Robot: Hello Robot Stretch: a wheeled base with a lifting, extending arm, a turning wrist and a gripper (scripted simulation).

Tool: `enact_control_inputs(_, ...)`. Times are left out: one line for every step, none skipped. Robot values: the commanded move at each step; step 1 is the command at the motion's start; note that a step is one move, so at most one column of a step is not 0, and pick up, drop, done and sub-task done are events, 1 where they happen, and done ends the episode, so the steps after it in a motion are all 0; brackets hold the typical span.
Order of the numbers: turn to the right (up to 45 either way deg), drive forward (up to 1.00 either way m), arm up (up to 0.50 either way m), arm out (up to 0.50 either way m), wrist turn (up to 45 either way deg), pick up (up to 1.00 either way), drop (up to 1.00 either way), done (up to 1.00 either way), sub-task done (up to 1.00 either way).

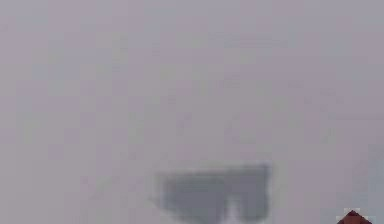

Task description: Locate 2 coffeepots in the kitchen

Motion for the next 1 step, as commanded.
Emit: enact_control_inputs(45.0,0.00,0.00,0.00,0.0,0.00,0.00,0.00,0.00)
